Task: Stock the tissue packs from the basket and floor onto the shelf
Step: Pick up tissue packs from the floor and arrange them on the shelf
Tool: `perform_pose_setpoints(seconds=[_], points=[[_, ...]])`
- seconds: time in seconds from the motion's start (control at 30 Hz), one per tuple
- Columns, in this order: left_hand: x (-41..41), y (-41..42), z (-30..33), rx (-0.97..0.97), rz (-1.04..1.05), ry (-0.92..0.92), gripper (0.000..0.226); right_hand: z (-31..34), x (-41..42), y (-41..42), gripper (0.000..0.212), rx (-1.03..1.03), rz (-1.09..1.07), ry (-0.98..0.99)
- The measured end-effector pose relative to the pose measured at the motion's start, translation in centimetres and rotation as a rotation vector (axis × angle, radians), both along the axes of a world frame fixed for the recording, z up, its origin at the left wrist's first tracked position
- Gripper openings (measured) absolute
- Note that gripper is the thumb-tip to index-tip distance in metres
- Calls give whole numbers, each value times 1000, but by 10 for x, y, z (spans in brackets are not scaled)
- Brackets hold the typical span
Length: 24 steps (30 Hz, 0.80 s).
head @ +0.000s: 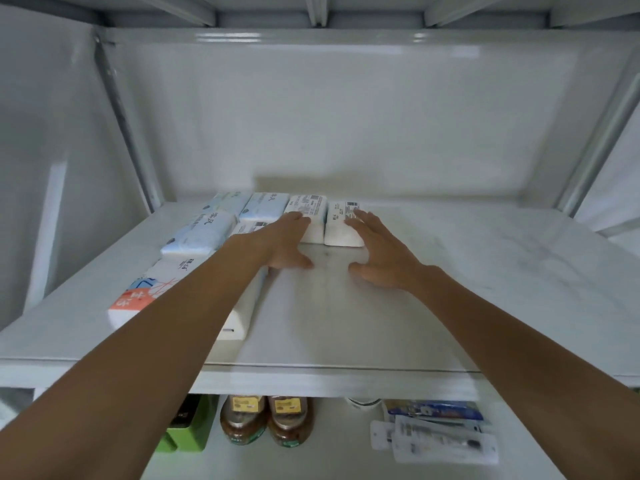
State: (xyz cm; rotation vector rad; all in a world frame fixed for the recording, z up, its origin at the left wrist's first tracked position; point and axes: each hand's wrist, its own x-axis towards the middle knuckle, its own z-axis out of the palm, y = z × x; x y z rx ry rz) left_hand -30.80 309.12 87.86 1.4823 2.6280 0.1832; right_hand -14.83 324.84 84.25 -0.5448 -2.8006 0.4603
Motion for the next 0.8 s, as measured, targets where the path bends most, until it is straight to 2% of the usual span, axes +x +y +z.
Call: perform_pose_setpoints(seconds=[0.17, 0.27, 0.33, 0.4, 0.47, 0.53, 0.63, 0.73, 0.8], points=[[41, -47, 3, 90, -92, 42, 82, -13, 44, -25, 72, -41, 1, -20], [70, -83, -12, 204, -160, 228, 67, -27, 69, -42, 47, 7, 0, 8], [89, -107, -30, 311, -220, 366, 58, -36, 84, -54, 37, 86, 1, 63], [107, -131, -51, 413, -230, 435, 49, -41, 100, -66, 30, 75, -11, 102], [126, -154, -73, 502, -224, 444, 40, -50, 118, -79, 29, 110, -18, 119], [144, -178, -94, 587, -222, 439, 34, -67, 135, -96, 36, 250, -46, 174], [162, -217, -128, 648, -175, 419, 28, -101, 157, -135, 42, 337, -80, 369], [158, -259, -168, 596, -115, 327, 30, -146, 170, -178, 43, 319, -50, 444], [146, -288, -196, 507, -69, 262, 37, -179, 170, -206, 44, 266, -2, 371]])
